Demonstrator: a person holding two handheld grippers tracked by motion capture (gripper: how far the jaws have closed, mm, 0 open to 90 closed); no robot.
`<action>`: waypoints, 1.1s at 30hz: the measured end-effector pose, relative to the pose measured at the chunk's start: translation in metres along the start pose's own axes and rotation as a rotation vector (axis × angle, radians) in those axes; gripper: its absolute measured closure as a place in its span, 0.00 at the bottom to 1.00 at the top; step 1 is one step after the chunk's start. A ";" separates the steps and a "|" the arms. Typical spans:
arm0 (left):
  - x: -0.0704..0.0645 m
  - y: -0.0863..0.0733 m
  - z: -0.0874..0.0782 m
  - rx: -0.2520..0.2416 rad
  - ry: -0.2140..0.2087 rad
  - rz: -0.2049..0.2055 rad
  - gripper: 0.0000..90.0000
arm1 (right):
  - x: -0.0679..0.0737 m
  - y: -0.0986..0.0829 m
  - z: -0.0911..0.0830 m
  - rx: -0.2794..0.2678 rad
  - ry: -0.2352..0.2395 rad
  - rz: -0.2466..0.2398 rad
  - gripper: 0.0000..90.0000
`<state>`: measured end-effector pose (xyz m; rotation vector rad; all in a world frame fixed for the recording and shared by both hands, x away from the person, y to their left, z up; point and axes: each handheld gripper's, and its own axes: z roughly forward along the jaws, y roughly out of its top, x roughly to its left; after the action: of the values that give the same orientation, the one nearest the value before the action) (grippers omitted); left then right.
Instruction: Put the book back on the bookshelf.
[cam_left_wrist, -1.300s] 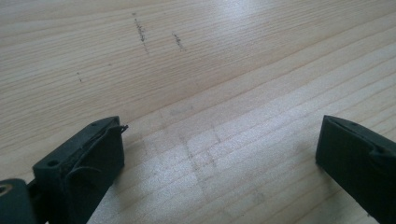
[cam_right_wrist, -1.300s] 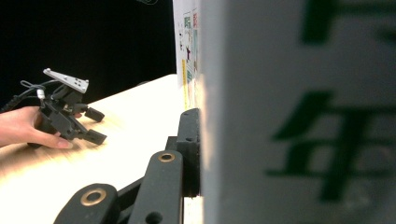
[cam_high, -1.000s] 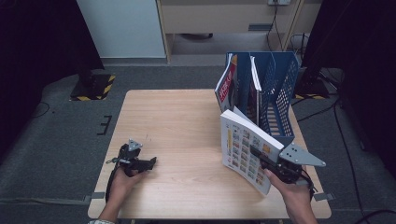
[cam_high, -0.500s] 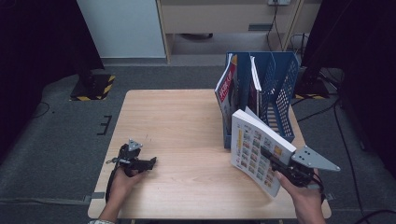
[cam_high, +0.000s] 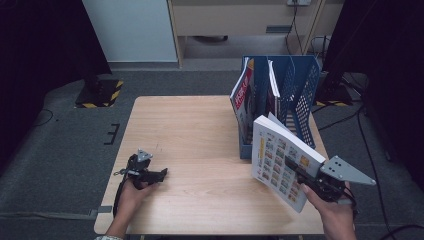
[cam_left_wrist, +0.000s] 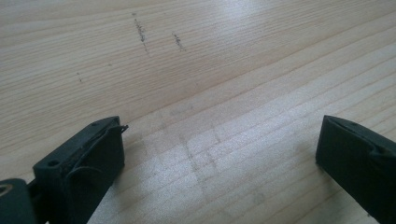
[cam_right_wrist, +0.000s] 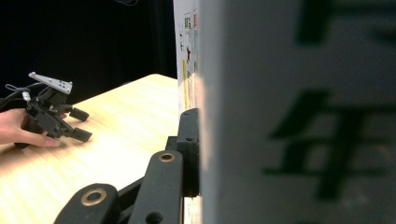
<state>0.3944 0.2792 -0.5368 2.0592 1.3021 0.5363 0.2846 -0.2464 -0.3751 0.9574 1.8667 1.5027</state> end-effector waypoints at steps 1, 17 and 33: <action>0.000 0.000 0.000 0.000 0.000 0.000 0.00 | 0.000 0.002 -0.001 0.000 -0.005 0.000 0.82; 0.000 0.000 0.000 0.000 0.000 0.000 0.00 | -0.009 0.019 -0.016 -0.005 -0.037 0.002 0.82; 0.000 0.000 0.000 0.000 0.001 0.000 0.00 | -0.010 0.047 -0.022 -0.029 -0.036 -0.003 0.82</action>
<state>0.3944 0.2791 -0.5368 2.0591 1.3024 0.5372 0.2825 -0.2616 -0.3248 0.9616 1.8159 1.4967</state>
